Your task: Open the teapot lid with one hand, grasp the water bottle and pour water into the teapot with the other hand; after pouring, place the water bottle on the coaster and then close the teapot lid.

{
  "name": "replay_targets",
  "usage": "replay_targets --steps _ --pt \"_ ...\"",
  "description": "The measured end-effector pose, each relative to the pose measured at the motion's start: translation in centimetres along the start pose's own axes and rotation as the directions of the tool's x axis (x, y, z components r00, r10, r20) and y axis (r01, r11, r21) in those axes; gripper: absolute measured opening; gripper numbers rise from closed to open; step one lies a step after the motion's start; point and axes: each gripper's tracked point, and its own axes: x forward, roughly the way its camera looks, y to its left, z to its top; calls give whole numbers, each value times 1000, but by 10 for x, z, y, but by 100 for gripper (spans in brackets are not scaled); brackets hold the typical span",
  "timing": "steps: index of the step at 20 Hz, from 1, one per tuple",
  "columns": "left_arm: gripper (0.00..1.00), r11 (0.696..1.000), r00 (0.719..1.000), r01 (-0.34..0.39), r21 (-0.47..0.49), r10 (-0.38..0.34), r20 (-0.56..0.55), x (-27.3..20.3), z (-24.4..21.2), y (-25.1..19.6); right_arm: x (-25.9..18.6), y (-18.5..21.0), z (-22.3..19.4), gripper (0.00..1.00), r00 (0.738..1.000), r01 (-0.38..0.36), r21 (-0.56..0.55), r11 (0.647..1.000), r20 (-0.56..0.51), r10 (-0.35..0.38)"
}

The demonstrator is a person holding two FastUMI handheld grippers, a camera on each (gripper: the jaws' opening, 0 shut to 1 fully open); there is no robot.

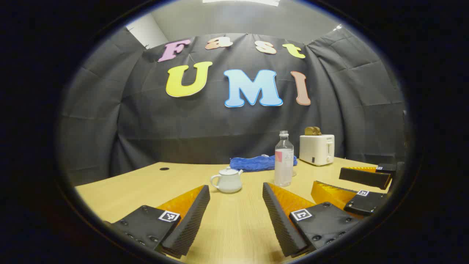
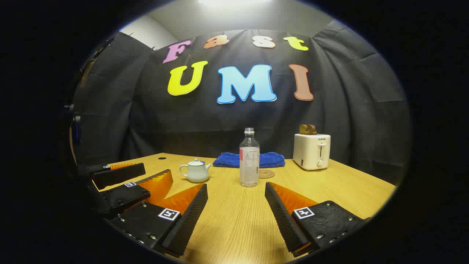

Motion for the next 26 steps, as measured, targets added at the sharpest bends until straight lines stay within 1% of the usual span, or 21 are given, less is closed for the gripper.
replay_targets --steps 18,20,21,26 --pt "96 1000 1000 4 -2 -4 1 0 -1 0 0 0 0 97 1000 0 2 1000 -4 0" --pt "96 1000 1000 0 0 0 1 0 -1 0 -1 4 1 97 1000 -21 -2 1000 1 21" --pt "96 1000 1000 9 2 -9 0 1 -2 -1 -2 3 0 97 1000 -30 -1 1000 -1 30" --pt "96 999 999 32 -4 -32 6 6 -1 -5 2 -1 0 97 1000 2 16 1000 0 -2"
